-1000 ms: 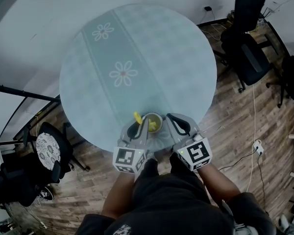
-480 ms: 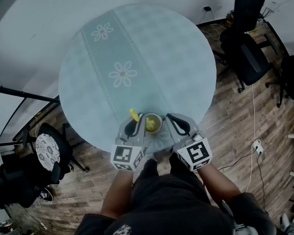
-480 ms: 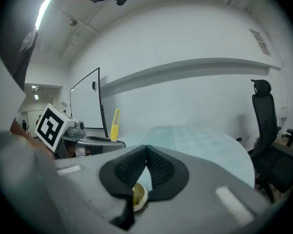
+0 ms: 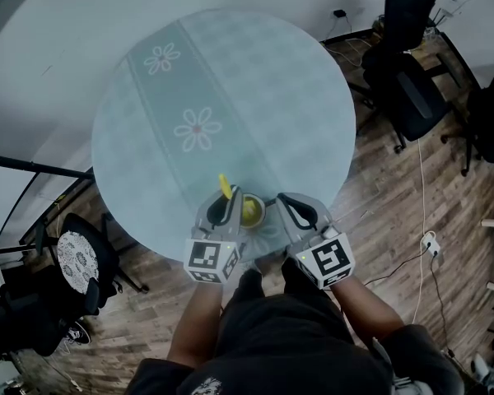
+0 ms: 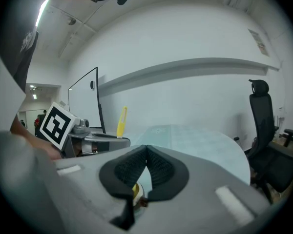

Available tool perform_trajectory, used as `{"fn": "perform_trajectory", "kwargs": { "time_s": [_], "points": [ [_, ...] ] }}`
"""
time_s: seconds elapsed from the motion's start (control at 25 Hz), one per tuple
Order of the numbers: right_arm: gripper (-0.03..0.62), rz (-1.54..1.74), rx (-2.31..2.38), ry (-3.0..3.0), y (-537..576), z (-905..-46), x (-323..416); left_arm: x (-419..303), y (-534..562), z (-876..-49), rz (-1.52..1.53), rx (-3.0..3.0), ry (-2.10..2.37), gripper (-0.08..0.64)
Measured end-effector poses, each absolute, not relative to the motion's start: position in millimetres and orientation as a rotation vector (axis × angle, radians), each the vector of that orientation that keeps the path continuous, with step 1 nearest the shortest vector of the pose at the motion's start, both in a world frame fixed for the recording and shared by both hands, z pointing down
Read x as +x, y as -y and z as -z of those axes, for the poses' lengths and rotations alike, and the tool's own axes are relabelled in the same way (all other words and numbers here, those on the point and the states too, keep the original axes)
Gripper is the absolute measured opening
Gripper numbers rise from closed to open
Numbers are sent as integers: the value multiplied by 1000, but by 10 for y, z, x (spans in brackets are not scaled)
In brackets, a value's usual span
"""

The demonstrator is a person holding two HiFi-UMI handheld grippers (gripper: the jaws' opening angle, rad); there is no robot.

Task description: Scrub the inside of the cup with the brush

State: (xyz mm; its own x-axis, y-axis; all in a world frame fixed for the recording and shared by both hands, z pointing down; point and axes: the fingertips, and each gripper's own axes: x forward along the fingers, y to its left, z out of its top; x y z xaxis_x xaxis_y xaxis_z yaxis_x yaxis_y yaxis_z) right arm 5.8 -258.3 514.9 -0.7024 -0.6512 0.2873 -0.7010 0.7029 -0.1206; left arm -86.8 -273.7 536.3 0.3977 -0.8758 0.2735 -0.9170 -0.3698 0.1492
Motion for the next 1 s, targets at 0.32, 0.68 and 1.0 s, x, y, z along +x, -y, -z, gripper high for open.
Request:
{"fn": "perform_trajectory", "kwargs": {
  "time_s": [0.32, 0.68, 1.0],
  "points": [
    [2, -322, 1084, 2712, 2605, -5159, 134, -763, 2775, -5330, -206, 2385, 1560, 37],
    [2, -332, 1078, 2709, 2554, -5180, 179, -709, 2734, -5345, -165, 2367, 1541, 37],
    [2, -313, 1047, 2781, 2475, -5068, 94, -693, 2622, -5361, -160, 2359, 1523, 37]
  ]
}}
